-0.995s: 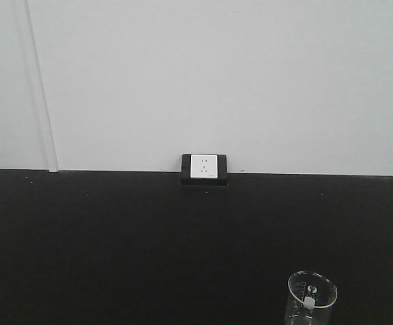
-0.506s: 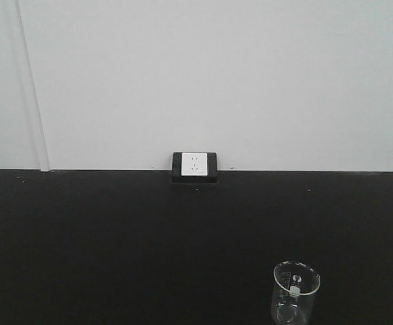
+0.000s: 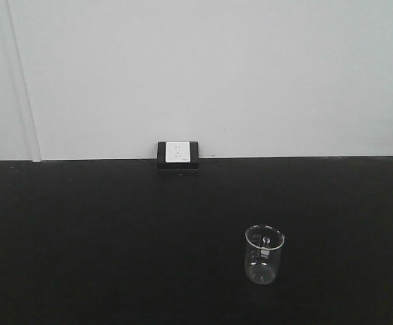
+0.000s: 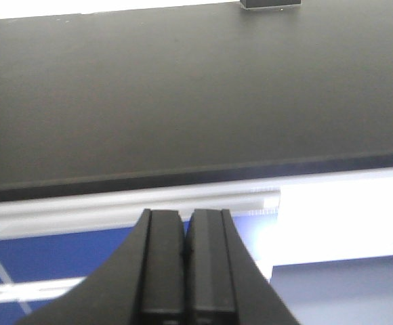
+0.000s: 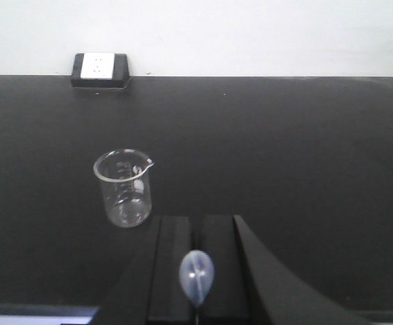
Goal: Grab transparent chemical and place on left bench
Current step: 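Turn the base away from the beaker while holding the pipette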
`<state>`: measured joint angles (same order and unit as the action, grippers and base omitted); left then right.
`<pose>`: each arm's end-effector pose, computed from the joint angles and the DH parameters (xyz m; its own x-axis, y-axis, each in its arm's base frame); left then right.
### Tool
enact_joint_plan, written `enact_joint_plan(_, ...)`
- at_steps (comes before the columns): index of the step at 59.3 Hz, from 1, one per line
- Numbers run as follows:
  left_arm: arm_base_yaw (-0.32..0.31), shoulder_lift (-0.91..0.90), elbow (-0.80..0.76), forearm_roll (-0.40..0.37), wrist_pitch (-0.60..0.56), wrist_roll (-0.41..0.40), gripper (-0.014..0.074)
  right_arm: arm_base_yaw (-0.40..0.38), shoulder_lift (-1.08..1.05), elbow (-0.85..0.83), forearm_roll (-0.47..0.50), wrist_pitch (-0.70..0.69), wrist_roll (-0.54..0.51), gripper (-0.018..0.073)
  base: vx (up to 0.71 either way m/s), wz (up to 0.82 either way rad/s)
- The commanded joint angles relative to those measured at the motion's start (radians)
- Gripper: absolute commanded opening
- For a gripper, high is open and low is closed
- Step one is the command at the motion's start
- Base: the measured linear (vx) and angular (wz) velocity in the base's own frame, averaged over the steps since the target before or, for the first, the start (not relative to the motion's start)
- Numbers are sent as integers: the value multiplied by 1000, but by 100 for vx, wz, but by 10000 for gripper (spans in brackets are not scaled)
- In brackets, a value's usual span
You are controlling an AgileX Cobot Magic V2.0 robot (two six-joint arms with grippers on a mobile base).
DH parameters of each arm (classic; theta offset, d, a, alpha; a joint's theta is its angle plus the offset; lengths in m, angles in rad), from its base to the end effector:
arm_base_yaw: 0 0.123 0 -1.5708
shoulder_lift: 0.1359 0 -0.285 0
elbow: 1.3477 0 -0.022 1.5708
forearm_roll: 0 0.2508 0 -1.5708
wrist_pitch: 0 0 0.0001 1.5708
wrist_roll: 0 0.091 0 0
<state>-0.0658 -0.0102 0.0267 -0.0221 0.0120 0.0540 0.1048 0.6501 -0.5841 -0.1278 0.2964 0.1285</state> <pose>0.0566 -0.0038 0.2036 0.0606 0.0280 -0.9978 0.0641 0.9974 0.0319 0.1360 0.0109 0.3274 -0.2685 -0.0220 -0.9630 -0.0672 0.9977 -0.0041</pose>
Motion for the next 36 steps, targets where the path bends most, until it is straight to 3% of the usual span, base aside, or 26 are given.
enact_joint_plan(1, -2, -19, 16, -1, -78, -8, -3, -5, -2, -34, -5, -81, -2, -3, -28, 8)
enact_joint_plan(18, -2, -19, 16, -1, -78, -8, -3, -5, -2, -34, -5, -81, -2, -3, -31, 25)
enact_joint_plan(36, -2, -19, 16, -1, -78, -8, -3, -5, -2, -34, -5, -81, -2, -3, -31, 52)
